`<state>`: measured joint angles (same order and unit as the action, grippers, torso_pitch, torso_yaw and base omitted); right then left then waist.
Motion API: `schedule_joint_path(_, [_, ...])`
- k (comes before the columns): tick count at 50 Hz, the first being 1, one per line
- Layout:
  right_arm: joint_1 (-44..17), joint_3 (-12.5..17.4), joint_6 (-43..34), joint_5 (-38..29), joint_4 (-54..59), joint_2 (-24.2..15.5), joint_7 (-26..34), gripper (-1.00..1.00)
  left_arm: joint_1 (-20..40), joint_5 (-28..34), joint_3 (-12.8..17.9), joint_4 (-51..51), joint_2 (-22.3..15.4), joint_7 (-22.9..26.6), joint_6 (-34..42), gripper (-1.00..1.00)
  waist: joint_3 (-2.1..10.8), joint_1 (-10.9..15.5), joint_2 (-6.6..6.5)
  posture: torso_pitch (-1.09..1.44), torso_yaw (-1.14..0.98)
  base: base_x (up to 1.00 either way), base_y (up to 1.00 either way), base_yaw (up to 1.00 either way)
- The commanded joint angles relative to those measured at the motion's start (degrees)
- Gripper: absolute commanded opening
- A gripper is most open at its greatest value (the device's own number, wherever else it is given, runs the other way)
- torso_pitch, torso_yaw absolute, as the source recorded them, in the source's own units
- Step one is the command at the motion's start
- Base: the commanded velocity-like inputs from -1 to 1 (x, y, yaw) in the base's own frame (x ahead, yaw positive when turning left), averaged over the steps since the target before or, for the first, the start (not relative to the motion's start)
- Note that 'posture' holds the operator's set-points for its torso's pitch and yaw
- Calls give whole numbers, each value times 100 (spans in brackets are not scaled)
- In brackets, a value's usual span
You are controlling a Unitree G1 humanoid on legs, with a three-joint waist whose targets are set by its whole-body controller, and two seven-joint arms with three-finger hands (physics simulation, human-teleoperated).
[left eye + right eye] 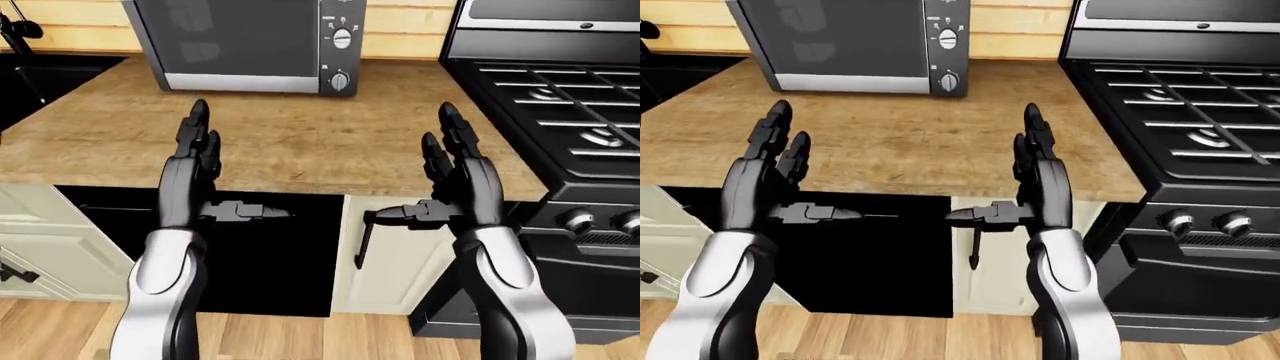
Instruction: Open the toaster oven door.
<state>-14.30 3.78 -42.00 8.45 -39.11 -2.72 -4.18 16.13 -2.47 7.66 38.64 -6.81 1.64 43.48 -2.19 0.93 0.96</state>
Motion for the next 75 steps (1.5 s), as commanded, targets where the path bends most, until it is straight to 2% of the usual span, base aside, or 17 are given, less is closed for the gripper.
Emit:
schedule_joint_path(1, [-122,42,174,5,-242,-32,-41,100,120,-22,-13,153,-10,26,-176,100,108,0,37,0,0,0,0,0])
schedule_joint_path(2, [-124,47,168,15,-259,-33,-49,100,124,-23,-9,153,-12,29,-176,100,142,23,182,0,0,0,0,0])
schedule_joint_path(3, [-127,45,187,9,-263,-39,-59,100,136,-28,7,139,-18,33,-186,100,90,12,27,0,0,0,0,0])
schedule_joint_path(9, [-142,74,193,57,-305,-55,-88,100,170,-51,47,209,-47,26,-104,100,199,-29,-61,0,0,0,0,0])
schedule_joint_path(32, [-222,132,96,191,-433,-94,-152,100,244,-89,71,278,-93,6,10,100,310,-67,-113,0,0,1,0,0])
schedule_joint_path(36, [-227,141,108,228,-430,-102,-157,100,257,-72,44,261,-88,3,7,100,34,-64,-92,0,0,21,0,0])
schedule_joint_path(40, [-232,130,127,233,-418,-113,-158,100,264,-65,32,237,-82,12,-17,100,-7,-66,76,0,0,23,0,0])
schedule_joint_path(45, [-224,113,173,224,-377,-108,-159,100,255,-60,27,213,-76,21,-48,100,52,-79,82,0,0,22,0,0])
schedule_joint_path(51, [-194,87,237,192,-333,-102,-150,100,225,-61,35,196,-63,26,-93,100,-8,-106,-173,0,0,22,0,0])
schedule_joint_path(54, [-181,77,259,174,-316,-97,-144,100,219,-63,40,227,-66,25,-68,100,145,-140,-650,0,0,22,0,0])
schedule_joint_path(55, [-181,70,253,164,-322,-98,-144,100,216,-66,48,234,-70,28,-67,100,78,-61,-422,0,0,22,0,0])
schedule_joint_path(57, [-179,64,255,157,-322,-92,-143,100,200,-74,62,236,-70,35,-81,100,44,-68,-511,0,0,22,3,0])
schedule_joint_path(63, [-170,69,275,145,-305,-75,-140,100,179,-84,66,222,-68,29,-106,100,23,-25,-160,0,0,22,6,0])
schedule_joint_path(67, [-164,116,257,187,-330,-73,-167,100,155,-77,42,233,-58,20,-115,100,104,-22,342,0,0,22,9,0])
schedule_joint_path(68, [-163,114,248,193,-340,-76,-172,100,152,-64,18,245,-53,16,-108,100,90,-81,128,0,0,23,10,0])
schedule_joint_path(70, [-161,110,229,198,-362,-82,-184,100,162,-54,0,236,-44,19,-107,100,88,-88,226,0,0,22,9,0])
schedule_joint_path(75, [-159,112,253,188,-334,-90,-191,100,164,-57,25,237,-44,36,-108,100,49,-118,38,0,0,22,17,0])
